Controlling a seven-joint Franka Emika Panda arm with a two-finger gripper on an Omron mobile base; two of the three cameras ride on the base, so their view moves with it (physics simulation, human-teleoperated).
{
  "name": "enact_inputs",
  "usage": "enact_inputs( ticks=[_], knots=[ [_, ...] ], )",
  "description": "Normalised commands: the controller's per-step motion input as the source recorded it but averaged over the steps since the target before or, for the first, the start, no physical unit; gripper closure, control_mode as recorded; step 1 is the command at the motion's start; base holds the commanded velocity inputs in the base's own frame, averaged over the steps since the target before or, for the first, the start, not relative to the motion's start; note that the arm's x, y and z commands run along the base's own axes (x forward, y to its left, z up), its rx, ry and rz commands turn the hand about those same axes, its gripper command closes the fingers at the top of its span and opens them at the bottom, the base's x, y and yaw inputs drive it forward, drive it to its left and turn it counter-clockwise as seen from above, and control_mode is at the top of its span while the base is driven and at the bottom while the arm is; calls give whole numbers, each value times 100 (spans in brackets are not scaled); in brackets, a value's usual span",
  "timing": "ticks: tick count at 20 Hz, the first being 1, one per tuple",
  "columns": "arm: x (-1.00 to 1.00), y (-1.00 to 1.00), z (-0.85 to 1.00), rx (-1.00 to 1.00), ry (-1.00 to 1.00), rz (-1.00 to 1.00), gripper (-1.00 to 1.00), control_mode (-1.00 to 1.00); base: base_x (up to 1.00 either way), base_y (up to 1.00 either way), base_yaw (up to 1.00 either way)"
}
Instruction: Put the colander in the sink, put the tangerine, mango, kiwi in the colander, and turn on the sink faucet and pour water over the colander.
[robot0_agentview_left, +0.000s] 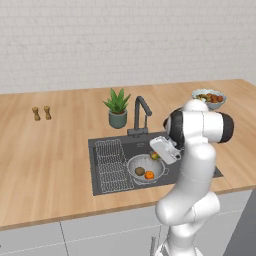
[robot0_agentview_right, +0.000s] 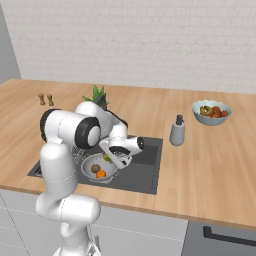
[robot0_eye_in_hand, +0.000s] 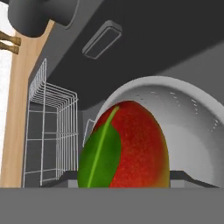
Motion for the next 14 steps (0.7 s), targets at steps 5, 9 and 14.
enact_inputs(
  ticks=[5, 9, 14],
  knots=[
    [0, 16, -31, -11, -6, 0, 100, -100, 0, 0, 0],
    [0, 25, -21, -9, -7, 0, 100, -100, 0, 0, 0],
    [0, 28, -25, -11, -6, 0, 100, -100, 0, 0, 0]
  ],
)
